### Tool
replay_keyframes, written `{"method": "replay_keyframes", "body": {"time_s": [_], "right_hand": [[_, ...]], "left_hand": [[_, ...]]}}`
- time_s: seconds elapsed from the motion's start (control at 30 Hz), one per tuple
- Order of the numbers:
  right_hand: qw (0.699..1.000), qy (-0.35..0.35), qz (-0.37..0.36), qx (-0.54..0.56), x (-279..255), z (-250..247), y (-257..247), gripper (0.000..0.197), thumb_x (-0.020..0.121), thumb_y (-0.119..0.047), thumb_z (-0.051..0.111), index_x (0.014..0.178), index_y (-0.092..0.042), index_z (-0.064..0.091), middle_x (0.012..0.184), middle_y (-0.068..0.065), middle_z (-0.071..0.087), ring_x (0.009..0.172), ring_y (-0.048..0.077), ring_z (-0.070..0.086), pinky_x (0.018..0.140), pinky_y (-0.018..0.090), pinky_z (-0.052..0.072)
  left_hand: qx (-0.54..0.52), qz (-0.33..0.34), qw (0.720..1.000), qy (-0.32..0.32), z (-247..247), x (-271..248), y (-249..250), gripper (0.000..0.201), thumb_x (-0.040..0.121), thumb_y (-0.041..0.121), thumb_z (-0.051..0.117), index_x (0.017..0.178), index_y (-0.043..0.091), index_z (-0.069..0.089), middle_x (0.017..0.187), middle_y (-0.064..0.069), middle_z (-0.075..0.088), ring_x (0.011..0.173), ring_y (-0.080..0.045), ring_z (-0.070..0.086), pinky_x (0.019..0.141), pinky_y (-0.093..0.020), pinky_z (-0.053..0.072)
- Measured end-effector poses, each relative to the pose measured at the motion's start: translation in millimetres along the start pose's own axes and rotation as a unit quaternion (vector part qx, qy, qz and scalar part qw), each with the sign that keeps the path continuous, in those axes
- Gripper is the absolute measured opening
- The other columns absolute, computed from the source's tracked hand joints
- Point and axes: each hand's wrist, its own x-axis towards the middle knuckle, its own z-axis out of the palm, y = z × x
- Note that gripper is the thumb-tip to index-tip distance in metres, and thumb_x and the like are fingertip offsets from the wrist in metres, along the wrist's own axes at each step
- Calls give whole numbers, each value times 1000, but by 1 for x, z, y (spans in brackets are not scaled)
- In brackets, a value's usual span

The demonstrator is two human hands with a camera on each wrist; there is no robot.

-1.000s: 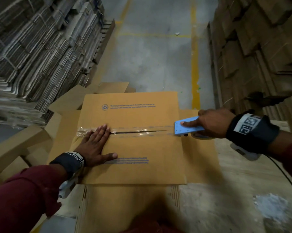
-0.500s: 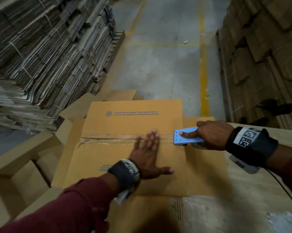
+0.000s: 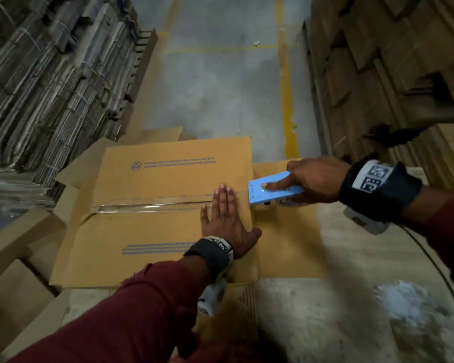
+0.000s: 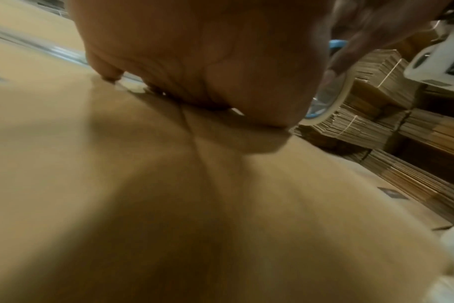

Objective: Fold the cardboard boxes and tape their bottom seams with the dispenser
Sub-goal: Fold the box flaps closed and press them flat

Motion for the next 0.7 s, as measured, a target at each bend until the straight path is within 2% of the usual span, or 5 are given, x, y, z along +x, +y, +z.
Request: {"method": "replay_keyframes", "body": {"time_s": [0.13,0.33,0.47,0.6,0.7], "right_hand": [[1000,0,13,-3,-16,0,7,57,94,-73,44,146,-69,22,98,-7,38,84,14,44,68,31,35],[999,-1,27,28,-35,4,13,56,92,-76,43,144,-71,24,100,-5,45,81,13,47,64,30,33],[999,-25,39,4,-58,2,38,55,92,-71,48,145,-67,31,103,-3,49,99,19,64,69,28,39],[998,-26,46,-24,-53,18,37,51,94,-69,48,143,-67,34,112,-1,54,104,24,65,70,29,43],[998,-45,52,3,-32,43,31,52,93,-65,54,143,-63,40,117,1,53,108,29,63,73,31,43]], "left_hand": [[0,6,1000,-2,1,1,-1,124,74,82,33,159,14,-27,167,-1,-34,155,-20,-26,126,-57,-2],[6,7,1000,-2,3,2,-3,124,75,84,31,160,14,-25,166,-1,-35,156,-20,-26,126,-57,-2],[15,12,1000,6,5,6,-8,123,76,85,32,160,14,-25,167,-2,-34,156,-21,-25,126,-57,-2],[29,10,999,33,5,6,-7,128,74,89,35,159,15,-26,167,-5,-34,156,-24,-26,125,-61,-3],[79,44,993,74,-3,2,-4,127,73,90,37,159,24,-28,166,-11,-34,154,-30,-29,123,-63,-9]]}}
